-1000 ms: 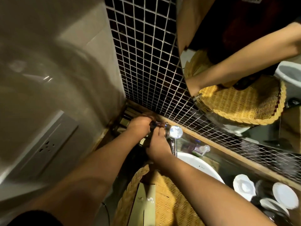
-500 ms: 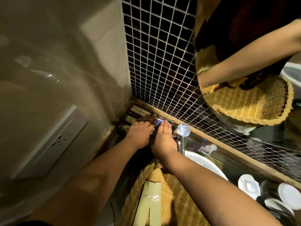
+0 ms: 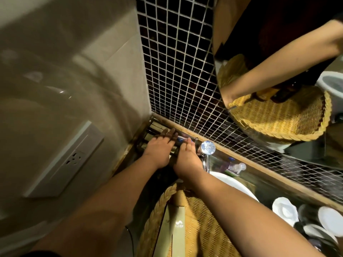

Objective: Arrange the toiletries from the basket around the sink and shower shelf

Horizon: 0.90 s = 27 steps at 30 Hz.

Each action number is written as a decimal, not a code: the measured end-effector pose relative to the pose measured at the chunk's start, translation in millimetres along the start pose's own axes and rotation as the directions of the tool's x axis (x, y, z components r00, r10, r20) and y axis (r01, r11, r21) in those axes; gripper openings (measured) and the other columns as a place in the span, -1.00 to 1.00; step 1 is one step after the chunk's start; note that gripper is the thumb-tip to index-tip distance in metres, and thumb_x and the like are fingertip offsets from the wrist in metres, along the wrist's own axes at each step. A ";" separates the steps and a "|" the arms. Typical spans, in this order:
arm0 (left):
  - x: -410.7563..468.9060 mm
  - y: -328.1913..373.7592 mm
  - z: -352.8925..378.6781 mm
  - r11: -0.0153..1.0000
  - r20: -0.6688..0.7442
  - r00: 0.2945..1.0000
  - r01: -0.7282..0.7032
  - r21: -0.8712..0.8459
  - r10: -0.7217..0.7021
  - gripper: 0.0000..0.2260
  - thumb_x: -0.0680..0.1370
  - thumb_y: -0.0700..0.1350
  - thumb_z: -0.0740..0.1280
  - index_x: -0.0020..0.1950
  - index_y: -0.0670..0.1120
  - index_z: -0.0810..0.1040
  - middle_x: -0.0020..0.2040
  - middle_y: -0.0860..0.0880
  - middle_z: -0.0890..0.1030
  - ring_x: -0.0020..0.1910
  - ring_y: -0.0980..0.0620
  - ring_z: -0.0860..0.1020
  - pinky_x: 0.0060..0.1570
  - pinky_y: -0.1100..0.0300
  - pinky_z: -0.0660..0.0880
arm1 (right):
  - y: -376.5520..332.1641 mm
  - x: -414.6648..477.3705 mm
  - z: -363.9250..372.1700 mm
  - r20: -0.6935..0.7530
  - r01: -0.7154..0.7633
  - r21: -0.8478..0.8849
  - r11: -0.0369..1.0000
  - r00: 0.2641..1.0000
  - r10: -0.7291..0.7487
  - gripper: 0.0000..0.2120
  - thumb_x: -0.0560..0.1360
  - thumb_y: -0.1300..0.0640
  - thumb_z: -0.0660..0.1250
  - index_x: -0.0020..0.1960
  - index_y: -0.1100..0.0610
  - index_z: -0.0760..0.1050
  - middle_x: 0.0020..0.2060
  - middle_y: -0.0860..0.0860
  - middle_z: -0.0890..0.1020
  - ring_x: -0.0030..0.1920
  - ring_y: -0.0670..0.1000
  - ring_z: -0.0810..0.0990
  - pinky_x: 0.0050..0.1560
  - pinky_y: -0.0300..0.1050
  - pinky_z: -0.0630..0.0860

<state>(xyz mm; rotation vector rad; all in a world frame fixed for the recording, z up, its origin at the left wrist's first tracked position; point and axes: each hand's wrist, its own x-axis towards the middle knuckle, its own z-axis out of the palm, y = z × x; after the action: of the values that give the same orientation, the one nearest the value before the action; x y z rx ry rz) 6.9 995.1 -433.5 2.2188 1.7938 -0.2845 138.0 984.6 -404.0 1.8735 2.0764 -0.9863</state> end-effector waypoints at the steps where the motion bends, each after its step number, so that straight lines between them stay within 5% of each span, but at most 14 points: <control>1: -2.1 0.3 -3.9 1.000 0.000 1.000 0.011 -0.002 -0.011 -0.28 0.50 -0.06 0.36 0.60 0.01 0.11 0.59 -0.08 0.17 0.53 -0.11 0.18 0.43 -0.03 0.22 | 0.4 -3.0 -3.1 -0.002 0.014 0.009 1.000 1.000 -0.014 -0.15 0.57 0.11 0.30 0.59 0.29 -0.21 0.59 0.18 -0.18 0.59 0.14 -0.19 0.54 0.00 -0.01; 12: -79.2 34.1 -50.6 0.998 -0.097 0.995 0.018 -0.067 -0.024 -0.29 0.54 -0.04 0.31 0.63 0.01 0.05 0.64 -0.06 -0.03 0.57 -0.06 0.09 0.47 -0.02 0.22 | 6.7 -82.0 -26.5 -0.096 0.190 -0.130 0.973 0.975 -0.203 -0.22 0.57 0.08 0.21 0.60 0.27 -0.17 0.60 0.18 -0.11 0.60 0.07 -0.12 0.56 -0.04 0.02; 18: -131.7 74.8 -52.9 0.999 -0.212 0.977 -0.019 -0.036 0.011 -0.36 0.57 -0.05 0.29 0.60 0.01 0.13 0.63 -0.07 0.02 0.55 -0.10 0.15 0.47 -0.04 0.22 | 2.1 -134.4 -13.2 -0.071 0.229 -0.232 0.945 0.965 -0.251 -0.28 0.63 0.08 0.10 0.57 0.33 -0.22 0.59 0.21 -0.12 0.59 0.11 -0.15 0.56 -0.07 -0.09; 23: -168.6 88.6 -31.1 0.998 -0.170 0.984 0.044 -0.041 -0.050 -0.33 0.54 0.01 0.31 0.60 -0.02 0.14 0.61 -0.10 0.09 0.54 -0.11 0.18 0.47 -0.03 0.22 | 19.6 -166.0 7.7 -0.012 0.236 -0.250 0.939 0.969 -0.247 -0.26 0.60 0.03 0.16 0.60 0.28 -0.15 0.60 0.18 -0.04 0.59 0.10 -0.05 0.54 0.07 0.12; 27: -195.0 107.9 -1.4 0.998 -0.152 0.988 0.036 -0.042 -0.042 -0.34 0.52 0.02 0.30 0.59 0.00 0.18 0.58 -0.07 0.20 0.50 -0.10 0.24 0.44 -0.03 0.25 | 41.2 -181.4 26.8 0.064 0.326 -0.295 0.898 0.944 -0.322 -0.30 0.58 0.08 0.22 0.59 0.28 -0.01 0.57 0.20 0.15 0.56 0.13 0.11 0.53 -0.01 0.15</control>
<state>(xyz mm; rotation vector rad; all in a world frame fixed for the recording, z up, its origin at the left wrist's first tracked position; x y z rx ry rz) 70.8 794.5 -360.3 2.2347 1.9044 -0.0883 203.6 820.1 -341.1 1.3974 2.4222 -0.6827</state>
